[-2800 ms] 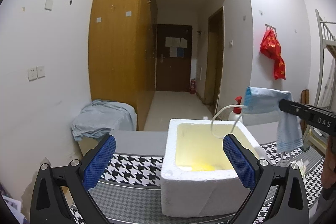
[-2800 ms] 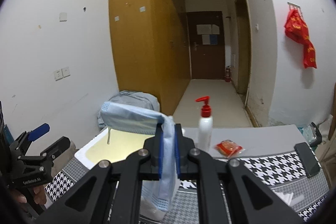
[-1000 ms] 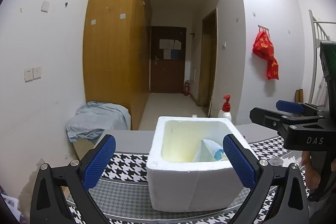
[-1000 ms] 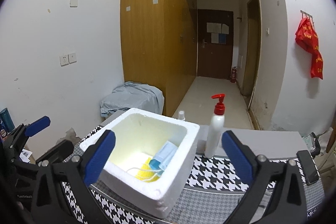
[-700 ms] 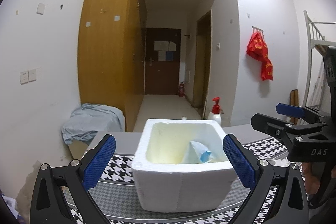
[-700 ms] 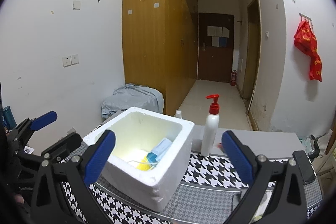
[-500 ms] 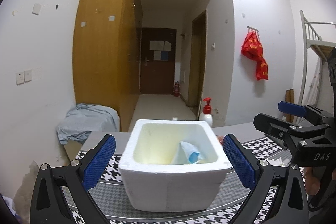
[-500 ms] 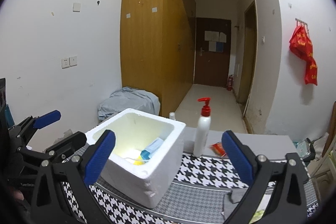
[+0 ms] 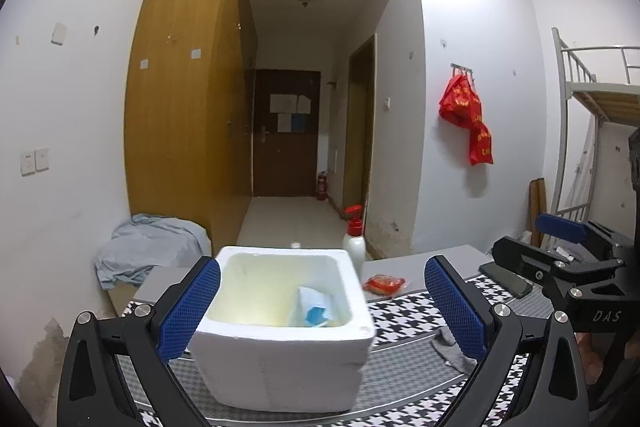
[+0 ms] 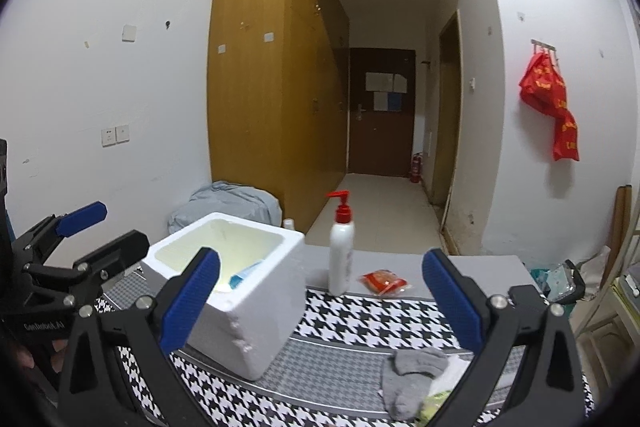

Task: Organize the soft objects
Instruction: 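Move both tools back toward the grey sock on the table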

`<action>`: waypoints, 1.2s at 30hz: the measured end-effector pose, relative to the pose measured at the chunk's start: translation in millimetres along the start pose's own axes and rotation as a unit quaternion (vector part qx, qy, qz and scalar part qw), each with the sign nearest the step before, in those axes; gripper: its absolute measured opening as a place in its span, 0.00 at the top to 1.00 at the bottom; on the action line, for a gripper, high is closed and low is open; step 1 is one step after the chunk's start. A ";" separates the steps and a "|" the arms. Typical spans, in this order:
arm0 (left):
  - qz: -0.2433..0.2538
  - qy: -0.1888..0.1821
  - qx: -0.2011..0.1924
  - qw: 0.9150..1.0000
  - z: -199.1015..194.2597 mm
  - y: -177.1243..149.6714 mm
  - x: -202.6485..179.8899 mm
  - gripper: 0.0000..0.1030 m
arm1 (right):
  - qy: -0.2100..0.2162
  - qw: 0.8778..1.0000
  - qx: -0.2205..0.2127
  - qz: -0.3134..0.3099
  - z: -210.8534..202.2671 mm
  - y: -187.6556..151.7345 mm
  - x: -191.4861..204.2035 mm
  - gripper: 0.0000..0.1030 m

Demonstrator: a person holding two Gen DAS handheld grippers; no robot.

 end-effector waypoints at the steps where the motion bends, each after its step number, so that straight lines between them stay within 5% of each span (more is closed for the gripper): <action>1: 0.000 0.000 -0.001 1.000 0.7 -0.9 -2.8 0.01 | -0.003 1.000 0.000 0.003 -1.6 -2.3 -3.9 0.00; 20: -0.003 -0.011 -0.001 1.000 18.1 -33.9 -41.2 0.01 | -0.044 0.998 0.016 0.042 -10.0 -50.7 -57.1 0.00; 31: 0.019 -0.059 0.030 0.998 45.0 -51.5 -85.6 0.01 | -0.071 0.994 0.036 0.071 -13.2 -73.6 -96.7 0.00; 36: 0.030 -0.078 0.048 0.995 61.4 -58.7 -106.1 0.01 | -0.115 0.990 0.050 0.070 -13.7 -87.3 -120.2 0.00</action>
Point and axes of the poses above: each gripper's, at about its wrist camera, not at the fingertips, and z roughly the way its jaws point, x to its left, y to its top, the point moved 7 cm from there along z, roughly the way its jaws point, and after that the axes turned 3 degrees about -y, right-handed, at the moved point
